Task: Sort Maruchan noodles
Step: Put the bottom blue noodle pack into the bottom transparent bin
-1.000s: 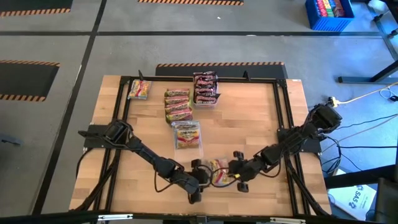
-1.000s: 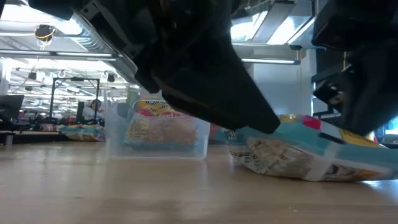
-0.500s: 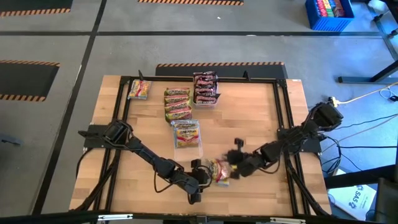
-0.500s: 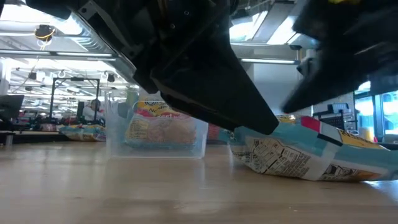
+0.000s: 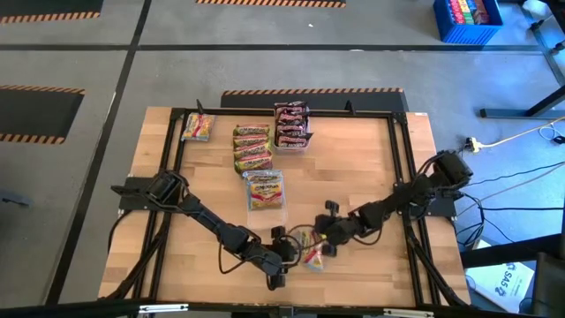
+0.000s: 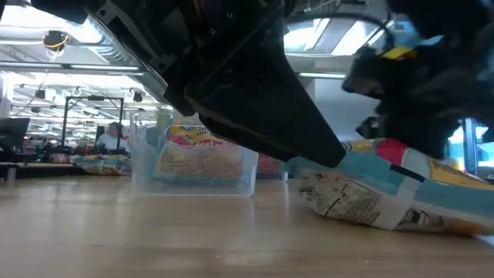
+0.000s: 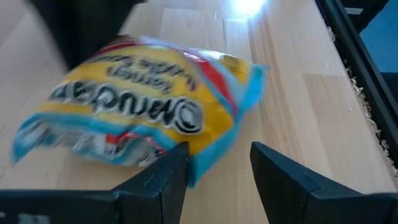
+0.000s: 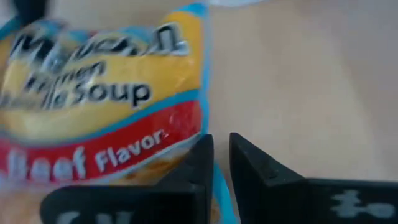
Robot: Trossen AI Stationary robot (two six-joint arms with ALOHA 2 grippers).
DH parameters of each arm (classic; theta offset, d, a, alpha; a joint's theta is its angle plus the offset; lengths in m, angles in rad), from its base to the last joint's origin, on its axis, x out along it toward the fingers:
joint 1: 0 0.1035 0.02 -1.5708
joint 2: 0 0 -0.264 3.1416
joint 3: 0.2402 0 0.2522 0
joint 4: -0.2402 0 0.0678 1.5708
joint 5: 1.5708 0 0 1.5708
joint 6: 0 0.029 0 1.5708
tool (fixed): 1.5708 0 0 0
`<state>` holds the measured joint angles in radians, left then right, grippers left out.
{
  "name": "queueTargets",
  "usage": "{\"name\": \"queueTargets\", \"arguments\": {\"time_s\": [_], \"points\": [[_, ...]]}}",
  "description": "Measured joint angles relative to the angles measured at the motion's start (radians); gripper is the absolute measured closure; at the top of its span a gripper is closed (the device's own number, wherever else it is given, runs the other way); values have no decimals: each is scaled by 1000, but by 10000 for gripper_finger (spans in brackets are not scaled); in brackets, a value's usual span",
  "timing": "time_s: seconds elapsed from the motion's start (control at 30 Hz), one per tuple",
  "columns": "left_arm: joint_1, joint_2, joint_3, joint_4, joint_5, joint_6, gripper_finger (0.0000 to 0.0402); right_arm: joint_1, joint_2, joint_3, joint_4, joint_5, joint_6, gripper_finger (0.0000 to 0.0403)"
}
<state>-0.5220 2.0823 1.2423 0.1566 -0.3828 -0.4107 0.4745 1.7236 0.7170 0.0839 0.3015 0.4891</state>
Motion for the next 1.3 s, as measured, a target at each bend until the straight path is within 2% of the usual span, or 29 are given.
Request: {"name": "queueTargets", "arguments": {"time_s": [0.27, 0.4, 0.53, 0.67, 0.83, 0.9, 1.03, 1.2, 1.3], "points": [[2, 0, 0, 0, -5, 0, 234, 143, -42, -1, 8, -154, 155, 366], [5, 0, 0, 0, -19, 0, 234, 200, -43, 10, 44, -202, 164, 366], [5, 0, 0, 1, -20, 0, 234, 226, -63, 48, -59, -224, 163, 366], [5, 0, 0, 0, -19, 2, 234, 225, -113, 86, -141, -164, 155, 366], [5, 0, 0, 0, -20, 2, 234, 217, -131, 115, -136, 72, 108, 365], [5, 0, 0, 0, -20, 2, 234, 198, -131, 119, -136, 105, 96, 357], [4, 0, 0, -1, -19, 2, 234, 147, -131, 119, -140, 43, 89, 299], [4, 0, 0, -3, -19, 2, 234, 74, -131, 118, -136, -98, 86, 175], [4, 0, 0, -4, -19, 2, 234, 46, -128, 118, -129, -137, 106, 101]]}}
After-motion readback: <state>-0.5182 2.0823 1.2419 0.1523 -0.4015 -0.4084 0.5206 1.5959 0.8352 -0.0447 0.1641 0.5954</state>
